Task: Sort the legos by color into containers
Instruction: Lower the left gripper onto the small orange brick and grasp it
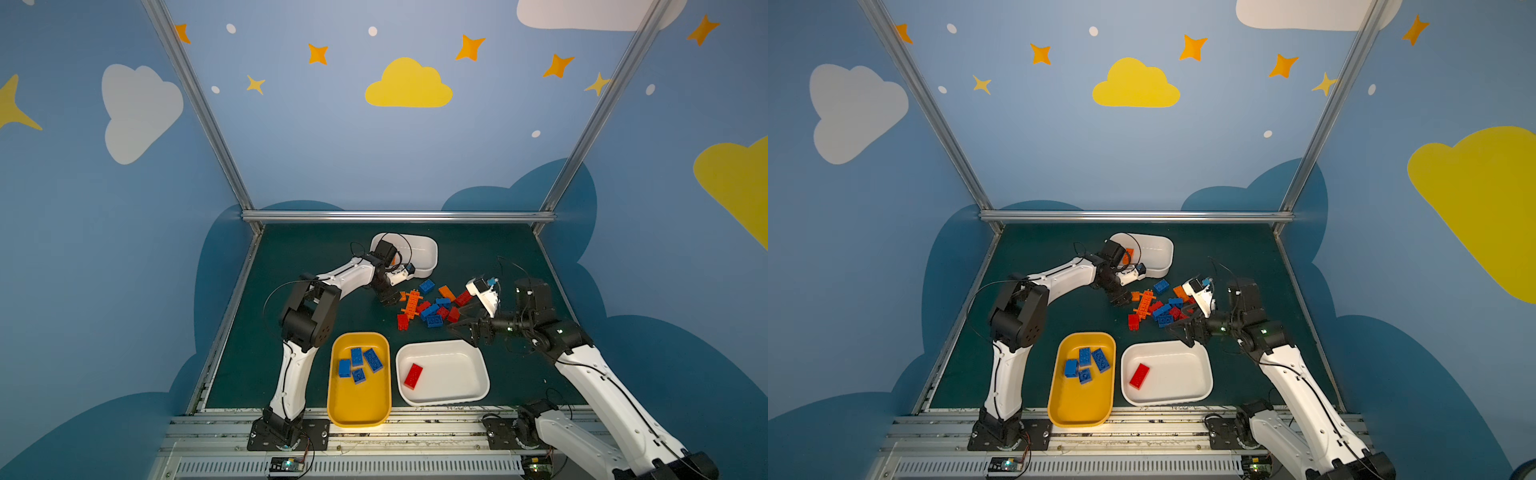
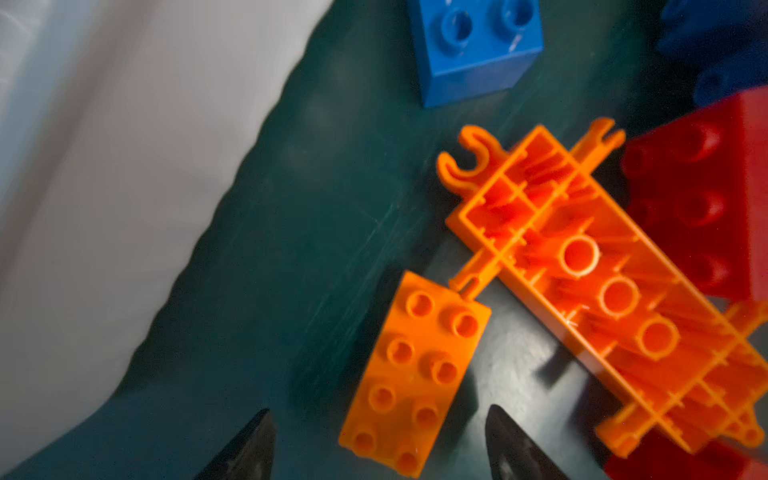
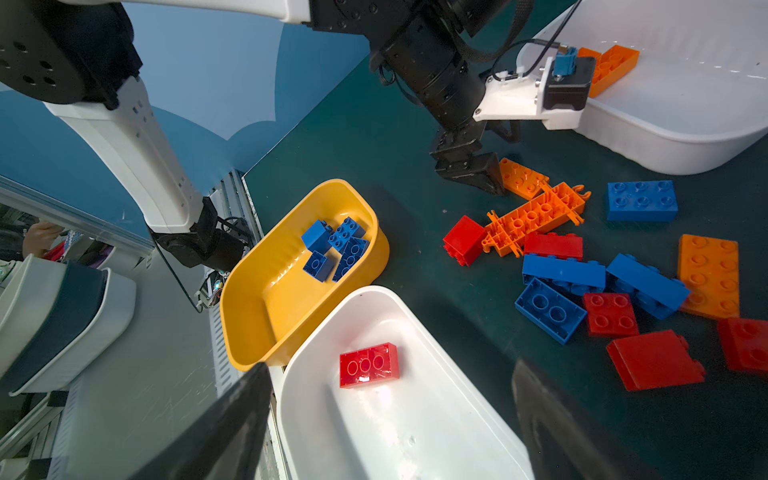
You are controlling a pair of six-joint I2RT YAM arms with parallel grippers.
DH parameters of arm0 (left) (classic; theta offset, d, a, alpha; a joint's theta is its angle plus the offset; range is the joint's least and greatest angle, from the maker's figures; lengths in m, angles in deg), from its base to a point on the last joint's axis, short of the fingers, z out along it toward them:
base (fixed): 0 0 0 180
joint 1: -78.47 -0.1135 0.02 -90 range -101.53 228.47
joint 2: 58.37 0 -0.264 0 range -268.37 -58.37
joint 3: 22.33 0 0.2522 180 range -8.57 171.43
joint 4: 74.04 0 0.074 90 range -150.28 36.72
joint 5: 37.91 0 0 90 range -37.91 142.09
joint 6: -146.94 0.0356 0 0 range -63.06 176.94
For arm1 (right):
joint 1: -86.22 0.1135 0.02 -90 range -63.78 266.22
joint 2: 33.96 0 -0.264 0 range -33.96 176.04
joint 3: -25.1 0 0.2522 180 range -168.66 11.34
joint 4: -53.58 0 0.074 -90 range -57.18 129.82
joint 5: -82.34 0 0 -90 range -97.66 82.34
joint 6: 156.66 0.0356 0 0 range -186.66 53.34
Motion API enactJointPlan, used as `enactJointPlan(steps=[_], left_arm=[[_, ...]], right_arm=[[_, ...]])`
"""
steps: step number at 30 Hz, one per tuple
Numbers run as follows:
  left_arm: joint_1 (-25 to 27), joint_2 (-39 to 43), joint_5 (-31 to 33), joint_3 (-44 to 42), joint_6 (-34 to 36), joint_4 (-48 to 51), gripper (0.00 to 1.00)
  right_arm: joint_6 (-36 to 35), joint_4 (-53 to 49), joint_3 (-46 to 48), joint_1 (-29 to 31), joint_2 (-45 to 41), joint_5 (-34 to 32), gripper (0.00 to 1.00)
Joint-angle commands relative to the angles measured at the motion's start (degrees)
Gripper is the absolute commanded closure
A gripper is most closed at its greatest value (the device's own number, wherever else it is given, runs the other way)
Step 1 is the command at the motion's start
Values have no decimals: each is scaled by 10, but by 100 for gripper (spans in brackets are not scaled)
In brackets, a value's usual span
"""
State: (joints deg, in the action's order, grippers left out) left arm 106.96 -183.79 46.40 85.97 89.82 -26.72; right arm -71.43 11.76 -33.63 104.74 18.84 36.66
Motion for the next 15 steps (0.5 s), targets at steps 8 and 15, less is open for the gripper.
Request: enactJointPlan(steps=[8, 15], left_arm=[[-3, -47, -44, 67, 34, 50, 43], [-2, -48, -53, 78, 54, 93, 66]], right_arm=[[-7, -10, -19, -9, 2, 24, 10], [-9, -7, -18, -11, 4, 21, 10]])
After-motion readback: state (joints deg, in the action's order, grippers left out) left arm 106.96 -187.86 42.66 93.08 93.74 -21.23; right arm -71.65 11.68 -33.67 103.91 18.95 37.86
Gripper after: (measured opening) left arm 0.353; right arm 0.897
